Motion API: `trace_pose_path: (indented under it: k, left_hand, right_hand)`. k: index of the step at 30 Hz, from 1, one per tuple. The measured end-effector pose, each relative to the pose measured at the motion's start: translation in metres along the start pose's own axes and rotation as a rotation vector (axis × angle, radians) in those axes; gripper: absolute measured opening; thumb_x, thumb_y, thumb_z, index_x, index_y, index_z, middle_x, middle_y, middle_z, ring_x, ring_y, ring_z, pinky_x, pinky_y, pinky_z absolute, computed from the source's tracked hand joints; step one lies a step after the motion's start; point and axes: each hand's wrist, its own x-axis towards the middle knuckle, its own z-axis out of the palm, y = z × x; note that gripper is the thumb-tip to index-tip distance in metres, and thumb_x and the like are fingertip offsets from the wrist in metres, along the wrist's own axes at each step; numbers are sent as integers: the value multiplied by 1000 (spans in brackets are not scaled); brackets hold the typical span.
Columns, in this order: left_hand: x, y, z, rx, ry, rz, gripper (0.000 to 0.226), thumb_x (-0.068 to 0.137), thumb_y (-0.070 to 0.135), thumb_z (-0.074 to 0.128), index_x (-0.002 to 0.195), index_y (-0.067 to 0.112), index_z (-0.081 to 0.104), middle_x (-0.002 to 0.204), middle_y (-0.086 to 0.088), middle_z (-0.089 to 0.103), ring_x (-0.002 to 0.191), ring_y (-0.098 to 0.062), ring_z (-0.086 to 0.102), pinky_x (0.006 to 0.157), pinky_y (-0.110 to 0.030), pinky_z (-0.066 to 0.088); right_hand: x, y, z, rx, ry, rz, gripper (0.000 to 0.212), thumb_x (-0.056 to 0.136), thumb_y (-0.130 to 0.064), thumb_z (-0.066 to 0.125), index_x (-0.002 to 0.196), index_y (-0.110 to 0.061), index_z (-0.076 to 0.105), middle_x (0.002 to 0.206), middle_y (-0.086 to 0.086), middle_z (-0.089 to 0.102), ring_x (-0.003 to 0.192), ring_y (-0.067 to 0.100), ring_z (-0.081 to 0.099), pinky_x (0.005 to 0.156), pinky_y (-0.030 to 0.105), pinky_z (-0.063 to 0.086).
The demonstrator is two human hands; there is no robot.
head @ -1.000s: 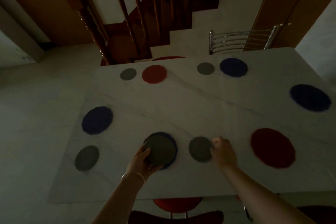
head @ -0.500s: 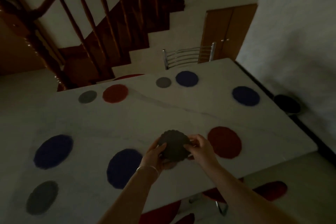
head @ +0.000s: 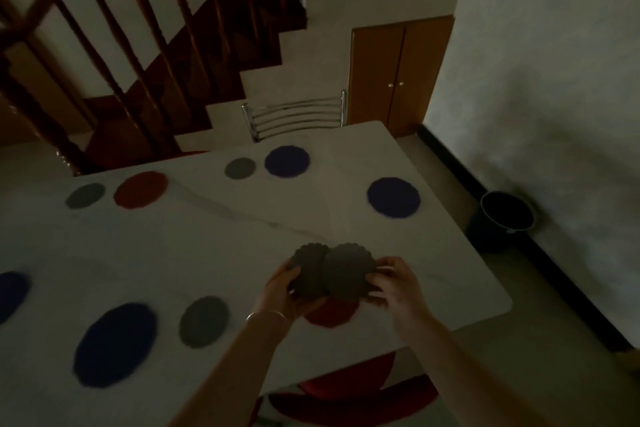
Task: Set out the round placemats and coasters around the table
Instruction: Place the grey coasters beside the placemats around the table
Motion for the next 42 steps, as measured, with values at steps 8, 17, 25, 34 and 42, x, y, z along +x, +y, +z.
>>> trace_pose_path:
  k: [8, 17, 25, 34, 42]
  left_hand:
    - [0, -78, 49, -31, 164, -22, 26, 94, 6, 46, 106, 23, 60, 109, -12, 57, 91, -37, 60, 53, -47, 59]
    - [0, -89, 57, 12, 182, -14, 28, 93, 4, 48, 109, 22, 61, 119, -14, 53, 101, -39, 58, 62, -51, 59]
    - [11, -94, 34, -117, 234, 14, 31, 91, -1, 45, 106, 21, 62, 113, -15, 56, 95, -40, 58, 58, -47, 60]
    - [25, -102, 21, -163, 241, -17, 31, 90, 0, 48, 103, 22, 65, 116, -17, 56, 98, -41, 59, 57, -45, 58]
    - [48, -101, 64, -129, 170, 1, 31, 91, 2, 46, 104, 22, 65, 120, -15, 58, 102, -43, 60, 60, -49, 58]
  right_hand:
    - [51, 7, -107, -75, -15, 57, 20, 87, 4, 57, 91, -14, 51, 94, 7, 59, 77, 24, 64, 53, 33, 55]
    - [95, 13, -122, -173, -16, 39, 21, 87, 4, 54, 100, -11, 49, 110, 14, 54, 95, 35, 59, 55, 31, 49]
    - [131, 28, -111, -465, -14, -72, 22, 83, 0, 59, 100, -13, 55, 109, 17, 63, 90, 31, 61, 65, 40, 55]
    - [109, 41, -115, -1448, -38, -523, 43, 90, -29, 54, 132, -24, 47, 133, 2, 45, 120, 20, 45, 80, 32, 50]
    - [112, 35, -127, -1488, -144, -447, 42, 95, -38, 42, 136, -27, 44, 140, 0, 42, 128, 18, 40, 91, 30, 47]
